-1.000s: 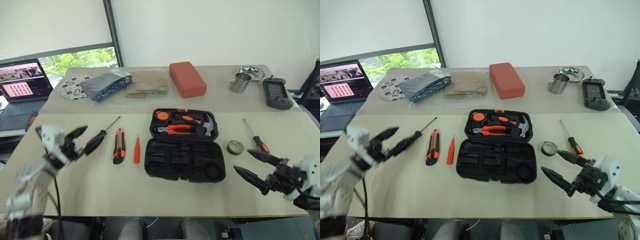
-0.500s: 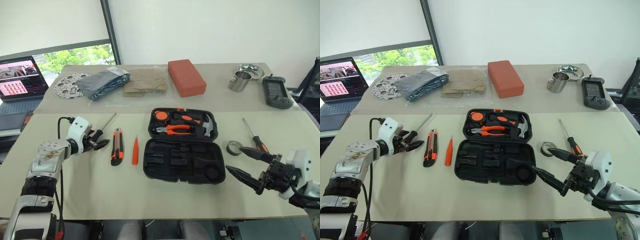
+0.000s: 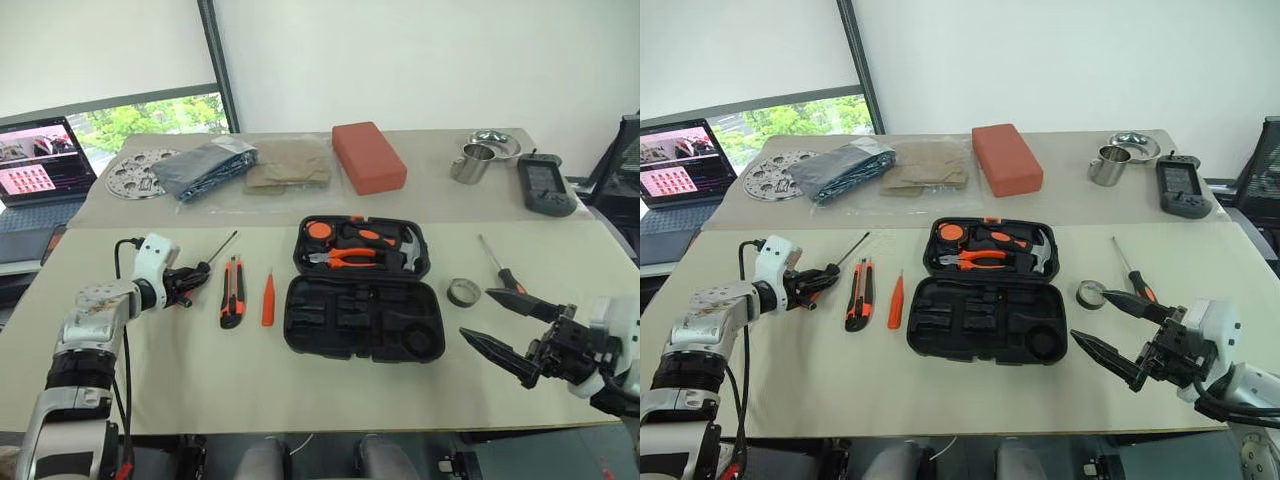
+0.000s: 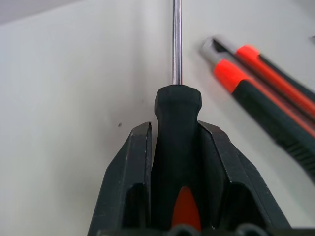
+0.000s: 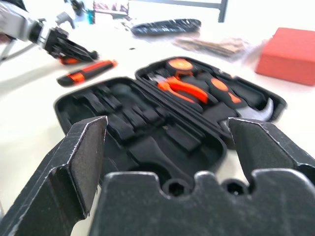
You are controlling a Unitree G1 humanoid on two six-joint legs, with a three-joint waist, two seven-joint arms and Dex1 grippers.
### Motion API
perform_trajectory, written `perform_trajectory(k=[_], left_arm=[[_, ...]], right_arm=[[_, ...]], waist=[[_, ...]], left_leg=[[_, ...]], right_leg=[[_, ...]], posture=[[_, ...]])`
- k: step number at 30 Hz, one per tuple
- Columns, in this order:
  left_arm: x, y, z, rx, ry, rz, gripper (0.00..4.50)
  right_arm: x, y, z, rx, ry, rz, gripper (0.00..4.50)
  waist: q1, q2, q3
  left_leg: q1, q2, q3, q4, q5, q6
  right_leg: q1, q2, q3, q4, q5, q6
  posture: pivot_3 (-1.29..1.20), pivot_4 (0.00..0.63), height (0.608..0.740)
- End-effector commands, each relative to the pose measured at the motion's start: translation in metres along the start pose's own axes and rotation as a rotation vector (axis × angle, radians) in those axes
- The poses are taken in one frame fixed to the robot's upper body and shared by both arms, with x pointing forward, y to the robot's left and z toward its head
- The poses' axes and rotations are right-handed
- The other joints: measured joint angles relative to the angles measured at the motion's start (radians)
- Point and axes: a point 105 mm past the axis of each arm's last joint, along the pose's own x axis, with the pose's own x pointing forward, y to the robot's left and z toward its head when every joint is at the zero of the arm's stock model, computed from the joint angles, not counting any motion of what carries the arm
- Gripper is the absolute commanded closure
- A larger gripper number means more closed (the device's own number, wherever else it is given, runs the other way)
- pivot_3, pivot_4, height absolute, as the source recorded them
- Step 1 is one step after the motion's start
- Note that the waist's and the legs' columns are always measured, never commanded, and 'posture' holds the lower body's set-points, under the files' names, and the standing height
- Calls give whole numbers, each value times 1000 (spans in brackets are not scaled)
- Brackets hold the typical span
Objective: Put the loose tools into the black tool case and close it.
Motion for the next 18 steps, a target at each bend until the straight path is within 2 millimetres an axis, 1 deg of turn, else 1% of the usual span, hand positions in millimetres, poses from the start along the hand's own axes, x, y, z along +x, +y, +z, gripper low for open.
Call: perform_trajectory(k=[1,2,4,5,6,8,11,12,13,14,15,16,17,18], left_arm=[[-3,-21,74,183,-233,-178,3608],[1,-34,88,233,-256,-256,3608],[11,-61,106,342,-268,-401,3608],[14,-70,110,383,-266,-448,3608],[21,-86,114,447,-255,-524,3608],[33,-110,118,554,-230,-631,3608],[52,-148,114,680,-178,-777,3608],[56,-156,113,702,-166,-804,3608],[60,-163,111,718,-155,-829,3608],[62,-169,107,721,-138,-856,3608],[63,-174,102,729,-122,-881,3608],[64,-179,96,741,-107,-905,3608],[65,-184,91,741,-91,-927,3608],[68,-196,83,741,-62,-962,3608]], right_arm=[[-8,-5,17,-47,-52,0,0],[-11,-7,18,-46,-54,-9,0],[-18,-9,16,-43,-50,-28,0],[-20,-10,15,-42,-46,-35,0],[-24,-11,12,-43,-36,-51,0],[-30,-11,9,-47,-23,-72,0],[-41,-3,12,-53,-19,-105,0],[-44,-1,13,-54,-20,-117,0],[-47,1,14,-54,-19,-126,0],[-50,4,14,-54,-14,-135,0],[-52,6,14,-52,-10,-142,0],[-54,9,14,-51,-8,-150,0],[-55,11,15,-51,-7,-159,0],[-58,15,15,-51,-8,-174,0]], waist=[[9,-2,0],[11,-1,0],[22,-1,-1],[23,1,-2],[23,3,-3],[22,5,-4],[19,8,-4],[21,9,-5],[19,10,-5],[16,9,-5],[10,9,-5],[3,10,-5],[-2,10,-5],[-4,10,-5]], left_leg=[[-1,-1,0,0,0,0],[-2,-2,-1,0,0,0],[-3,-5,0,0,0,0],[-4,-7,0,0,0,0],[-6,-7,1,1,1,1],[-9,-8,0,2,1,1],[-13,-8,-3,5,0,2],[-14,-6,-3,8,-1,4],[-19,-6,-7,10,-1,5],[-19,-6,-9,11,-1,5],[-20,-5,-9,11,-1,5],[-25,-5,-10,11,-1,5],[-25,-5,-11,11,-1,5],[-25,-5,-12,11,-1,5]], right_leg=[[0,0,0,-1,0,0],[0,-1,0,-1,0,0],[0,-3,0,-1,0,0],[0,-3,0,-2,0,1],[0,-3,0,-3,0,1],[0,-2,0,-5,-1,2],[0,1,0,-7,-1,2],[0,3,2,-7,-1,2],[1,6,3,-8,-1,2],[0,8,4,-8,-1,2],[-1,10,6,-9,-1,2],[-1,10,7,-8,-1,2],[-1,10,7,-7,-1,2],[-1,11,7,-7,-1,2]], posture=[[0,150,740],[0,150,740],[0,150,740],[0,150,740],[0,150,740],[0,150,740],[0,150,740],[0,150,740],[0,150,740],[0,150,740],[0,150,740],[0,150,740],[0,150,740],[0,150,740]])
